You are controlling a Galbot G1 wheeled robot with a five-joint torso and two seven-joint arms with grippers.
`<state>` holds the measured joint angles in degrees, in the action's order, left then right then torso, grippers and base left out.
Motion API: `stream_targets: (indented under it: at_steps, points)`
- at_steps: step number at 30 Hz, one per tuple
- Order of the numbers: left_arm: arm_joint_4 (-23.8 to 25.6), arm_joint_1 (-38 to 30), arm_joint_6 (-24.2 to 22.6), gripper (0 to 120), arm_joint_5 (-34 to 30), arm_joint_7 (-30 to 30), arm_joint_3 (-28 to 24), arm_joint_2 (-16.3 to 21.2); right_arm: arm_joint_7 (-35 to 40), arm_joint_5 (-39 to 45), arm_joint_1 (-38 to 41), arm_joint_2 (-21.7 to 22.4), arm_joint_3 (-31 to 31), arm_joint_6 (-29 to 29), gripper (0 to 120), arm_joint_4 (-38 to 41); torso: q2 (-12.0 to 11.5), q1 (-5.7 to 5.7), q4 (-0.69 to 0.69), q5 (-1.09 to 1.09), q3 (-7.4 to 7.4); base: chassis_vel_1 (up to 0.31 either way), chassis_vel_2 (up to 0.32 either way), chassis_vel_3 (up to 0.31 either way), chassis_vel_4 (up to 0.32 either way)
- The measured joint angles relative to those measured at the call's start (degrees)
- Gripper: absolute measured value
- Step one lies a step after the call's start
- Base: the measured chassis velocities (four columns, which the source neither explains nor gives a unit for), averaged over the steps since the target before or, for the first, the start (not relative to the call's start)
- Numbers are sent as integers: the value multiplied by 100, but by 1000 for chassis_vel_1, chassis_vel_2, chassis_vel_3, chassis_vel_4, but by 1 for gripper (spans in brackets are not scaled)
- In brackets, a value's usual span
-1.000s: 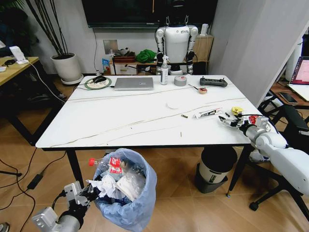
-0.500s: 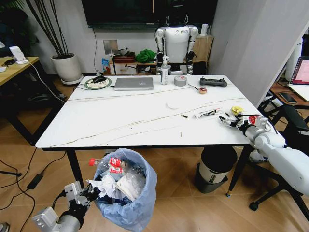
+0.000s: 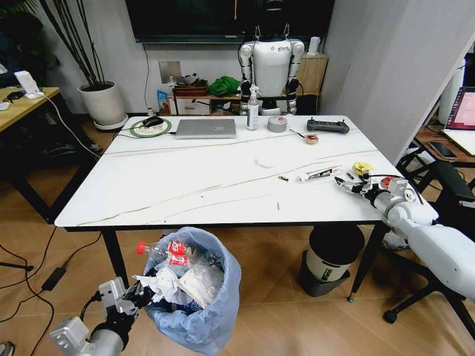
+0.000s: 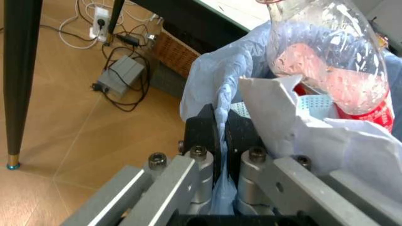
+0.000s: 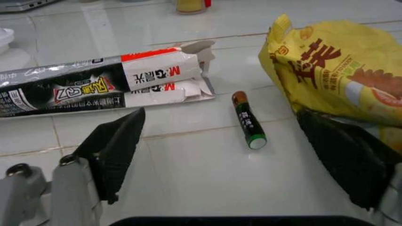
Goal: Pick up the trash bin and place the trash from the table into it.
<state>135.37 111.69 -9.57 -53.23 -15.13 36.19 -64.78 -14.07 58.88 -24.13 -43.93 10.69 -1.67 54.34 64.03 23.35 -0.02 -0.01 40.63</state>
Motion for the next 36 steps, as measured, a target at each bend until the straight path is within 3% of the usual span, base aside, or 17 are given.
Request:
stream_targets:
  at_steps: [11,13,19,23,36]
  points:
    - [1,-11,0,0,-25,-3,-2,15,-36,-14,-86,71,-28,12,44,49,0,0,0,1,0,0,0,0,0]
    - [5,-11,0,0,-26,-3,-2,15,-37,-15,-88,80,-28,12,41,55,0,0,0,1,0,0,0,0,0]
    - [21,4,1,0,-26,-4,-2,10,-43,-34,-124,139,-27,16,14,96,-1,0,1,2,0,0,0,0,0]
    - [24,0,0,0,-25,-5,-8,12,-51,-44,-196,210,-53,31,4,156,-1,0,1,2,0,0,0,0,0]
    - [44,-12,0,0,4,-6,-77,14,-37,14,-406,561,-183,25,1,605,-2,2,-1,2,2,0,0,0,0]
